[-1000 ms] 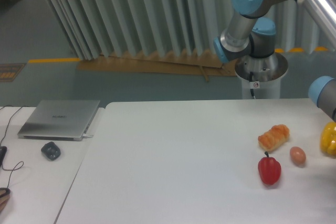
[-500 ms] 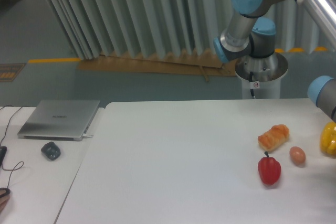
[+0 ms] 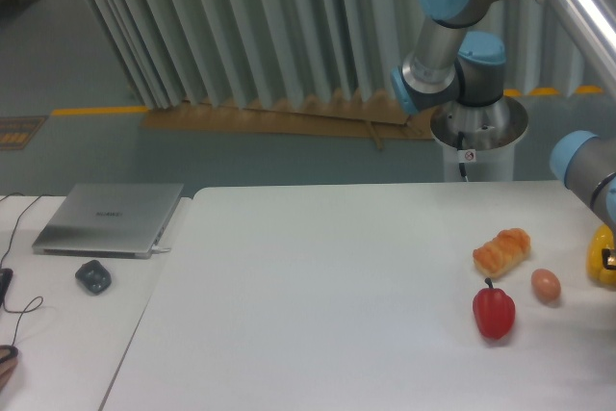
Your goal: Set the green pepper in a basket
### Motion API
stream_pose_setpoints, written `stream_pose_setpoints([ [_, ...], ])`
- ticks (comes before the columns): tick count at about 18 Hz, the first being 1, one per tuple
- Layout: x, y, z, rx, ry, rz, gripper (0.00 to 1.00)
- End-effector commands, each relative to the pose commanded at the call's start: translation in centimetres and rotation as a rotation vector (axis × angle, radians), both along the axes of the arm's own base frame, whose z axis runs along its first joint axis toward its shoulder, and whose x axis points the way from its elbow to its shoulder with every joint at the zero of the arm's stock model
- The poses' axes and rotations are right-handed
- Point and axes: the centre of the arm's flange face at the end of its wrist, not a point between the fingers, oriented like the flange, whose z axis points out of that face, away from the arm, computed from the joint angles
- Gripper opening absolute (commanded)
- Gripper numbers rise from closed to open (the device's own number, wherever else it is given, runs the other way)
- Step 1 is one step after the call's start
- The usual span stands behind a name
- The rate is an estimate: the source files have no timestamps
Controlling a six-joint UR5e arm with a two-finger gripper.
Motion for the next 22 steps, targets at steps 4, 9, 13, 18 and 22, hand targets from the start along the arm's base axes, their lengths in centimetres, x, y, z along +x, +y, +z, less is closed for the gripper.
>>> stream_pose_setpoints([
  [4,1.0,-0.7,2.3,0.016,0.017,0.001,0.63],
  [9,1.5,-1.4,4.1,0.047,0.001,0.017,0.63],
  [13,2.1,-1.7,5.4,0.1,-0.037,0.06,0.62],
  [18,0.9,-3.9,6.4,0.187,-0.11,0.104,0.61],
  [22,0.1,-5.7,7.8,0.193,-0.116,0.127,0.59],
])
